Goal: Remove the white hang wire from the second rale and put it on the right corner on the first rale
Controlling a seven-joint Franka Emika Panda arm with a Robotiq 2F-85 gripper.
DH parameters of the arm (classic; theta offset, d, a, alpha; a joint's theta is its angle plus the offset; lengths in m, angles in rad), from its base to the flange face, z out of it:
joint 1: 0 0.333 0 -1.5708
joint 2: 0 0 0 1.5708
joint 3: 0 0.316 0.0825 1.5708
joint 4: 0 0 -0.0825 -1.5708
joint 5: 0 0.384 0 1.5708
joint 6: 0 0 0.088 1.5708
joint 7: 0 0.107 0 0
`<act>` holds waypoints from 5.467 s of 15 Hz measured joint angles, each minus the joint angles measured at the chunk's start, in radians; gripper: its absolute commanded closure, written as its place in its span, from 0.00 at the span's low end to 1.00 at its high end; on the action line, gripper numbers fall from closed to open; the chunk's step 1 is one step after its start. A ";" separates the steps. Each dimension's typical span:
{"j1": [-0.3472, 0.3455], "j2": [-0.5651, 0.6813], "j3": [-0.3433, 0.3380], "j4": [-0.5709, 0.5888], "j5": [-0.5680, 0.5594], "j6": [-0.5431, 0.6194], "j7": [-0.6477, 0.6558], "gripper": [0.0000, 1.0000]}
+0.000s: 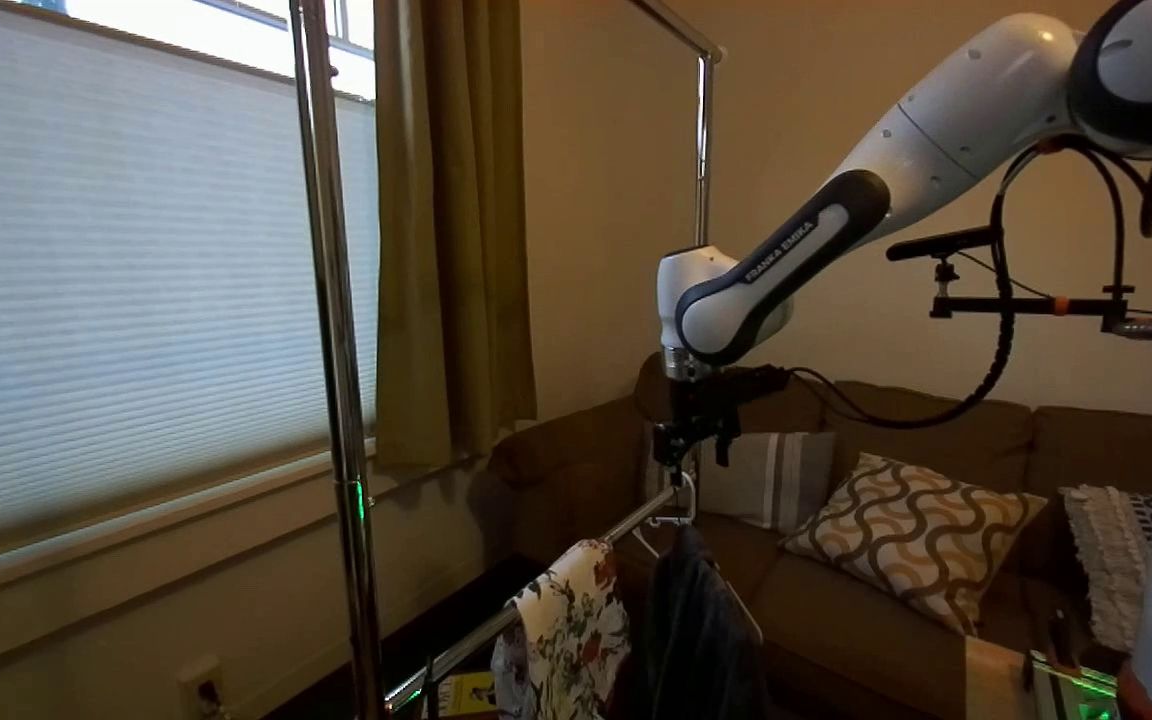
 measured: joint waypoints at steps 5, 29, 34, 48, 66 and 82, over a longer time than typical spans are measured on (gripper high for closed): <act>-0.001 0.047 -0.032 0.001 -0.009 -0.150 -0.116 0.00; -0.006 0.060 -0.126 -0.215 -0.235 0.175 -0.021 0.00; -0.006 0.060 -0.126 -0.215 -0.235 0.175 -0.021 0.00; -0.008 0.109 -0.205 -0.202 -0.789 0.215 0.639 0.00; -0.029 0.446 -0.159 -0.162 -0.688 0.476 0.397 0.00; -0.245 0.598 -0.112 -0.199 -0.491 1.104 0.107 0.63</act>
